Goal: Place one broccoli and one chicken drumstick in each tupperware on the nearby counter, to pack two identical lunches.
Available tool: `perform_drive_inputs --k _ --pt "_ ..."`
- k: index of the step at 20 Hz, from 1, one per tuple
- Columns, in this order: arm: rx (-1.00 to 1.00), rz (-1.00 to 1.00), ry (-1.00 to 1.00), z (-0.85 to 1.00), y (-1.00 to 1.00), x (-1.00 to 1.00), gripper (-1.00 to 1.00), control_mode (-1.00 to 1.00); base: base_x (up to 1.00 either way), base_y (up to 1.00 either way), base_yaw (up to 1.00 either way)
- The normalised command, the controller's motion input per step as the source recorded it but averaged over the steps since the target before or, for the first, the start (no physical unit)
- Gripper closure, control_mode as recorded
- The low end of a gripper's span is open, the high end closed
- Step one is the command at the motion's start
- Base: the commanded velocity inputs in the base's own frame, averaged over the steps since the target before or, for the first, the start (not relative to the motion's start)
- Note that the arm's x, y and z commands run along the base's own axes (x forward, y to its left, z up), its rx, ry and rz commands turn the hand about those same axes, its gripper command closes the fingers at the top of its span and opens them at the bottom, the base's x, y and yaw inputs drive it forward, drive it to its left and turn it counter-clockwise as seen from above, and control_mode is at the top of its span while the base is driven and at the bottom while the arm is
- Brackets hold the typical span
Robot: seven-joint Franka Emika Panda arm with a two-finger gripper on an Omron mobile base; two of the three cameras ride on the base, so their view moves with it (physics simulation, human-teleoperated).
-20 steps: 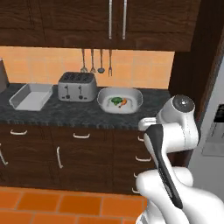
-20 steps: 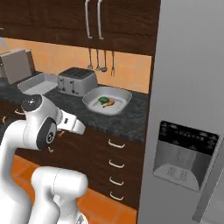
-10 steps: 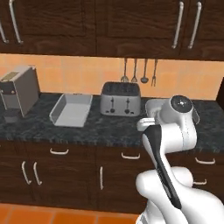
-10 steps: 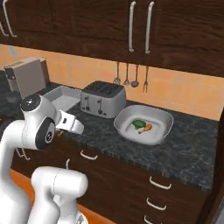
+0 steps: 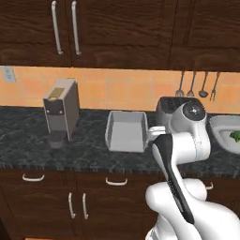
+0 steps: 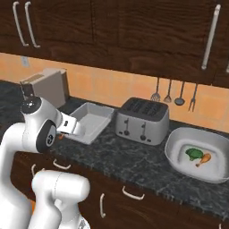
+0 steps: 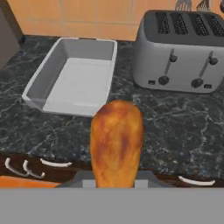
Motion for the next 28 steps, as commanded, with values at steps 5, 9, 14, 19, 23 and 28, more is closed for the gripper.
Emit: perform_drive_inputs --k 5,9,14,19,23,28 --pt "0.00 0.00 0.00 0.00 0.00 0.00 1.00 1.00 0.71 0.93 -0.12" --pt "0.00 0.00 0.00 0.00 0.00 0.00 1.00 1.00 0.38 0.38 -0.17" --pt "-0.03 -0.06 0.00 -0.16 -0.14 0.19 1.00 -1.00 0.11 0.04 -0.07" --pt "0.01 -0.02 0.02 -0.24 -0.76 0.64 1.00 -1.00 0.00 0.00 0.00" --pt "0.03 0.05 0.18 -0.46 -0.48 0.99 1.00 -1.00 0.00 0.00 0.00" --pt "0.01 0.06 0.26 -0.44 -0.13 0.85 1.00 -1.00 0.00 0.00 0.00"
